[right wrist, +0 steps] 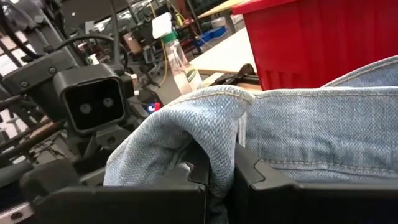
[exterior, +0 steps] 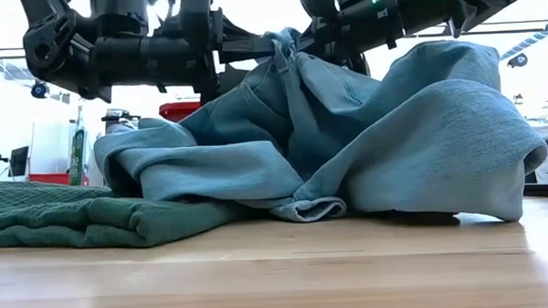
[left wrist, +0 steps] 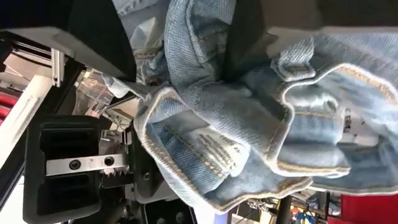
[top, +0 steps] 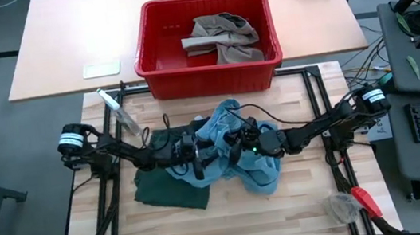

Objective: Fold Laundry from Bin
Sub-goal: Fold the blue jeans

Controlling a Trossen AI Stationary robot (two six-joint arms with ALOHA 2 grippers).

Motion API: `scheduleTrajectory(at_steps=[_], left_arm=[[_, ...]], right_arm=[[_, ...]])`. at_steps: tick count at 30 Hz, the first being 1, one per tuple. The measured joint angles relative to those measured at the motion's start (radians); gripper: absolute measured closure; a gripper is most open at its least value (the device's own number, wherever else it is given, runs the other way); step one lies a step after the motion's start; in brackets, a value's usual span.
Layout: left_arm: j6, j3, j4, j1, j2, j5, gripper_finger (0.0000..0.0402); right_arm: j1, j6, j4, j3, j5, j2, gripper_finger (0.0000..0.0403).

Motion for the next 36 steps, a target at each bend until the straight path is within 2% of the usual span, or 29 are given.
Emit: scheduleTrajectory(at_steps=[3, 7, 13, 18, 20, 25, 26, 32, 36], left_arm=[[0.005, 0.033, -0.006, 0.0, 0.023, -0.005, 0.0147], [0.006, 0.098, -0.005, 0.0, 0.101, -0.02, 0.0136], [-0.001, 0.167, 0.026, -0.004, 0.206, -0.141, 0.0145], [0.037, 0.156, 0.125, -0.005, 0.233, -0.165, 0.0199], [0.04, 0.148, 0.137, -0.005, 0.233, -0.187, 0.0238], [0.08, 0.14, 0.166, -0.007, 0.232, -0.204, 0.037], [0.087, 0.14, 0.182, -0.008, 0.232, -0.204, 0.0381], [0.177, 0.138, 0.235, -0.024, 0.192, -0.172, 0.0381], [0.244, 0.136, 0.24, -0.038, 0.126, -0.091, 0.0384]], right_arm=[[0.0, 0.007, 0.004, 0.0, 0.018, 0.009, 0.039], [-0.002, 0.006, 0.023, -0.003, 0.031, 0.024, 0.039], [-0.004, 0.004, 0.029, -0.004, 0.032, 0.032, 0.039], [0.002, 0.006, 0.024, -0.001, 0.022, 0.03, 0.039], [0.002, 0.006, 0.025, 0.001, 0.021, 0.03, 0.039], [0.002, -0.004, 0.024, 0.001, 0.014, 0.026, 0.039], [0.002, -0.005, 0.026, 0.001, 0.008, 0.026, 0.039], [0.022, -0.055, 0.029, 0.003, -0.043, -0.022, 0.0382], [0.066, -0.117, 0.011, 0.003, -0.051, -0.098, 0.0345]])
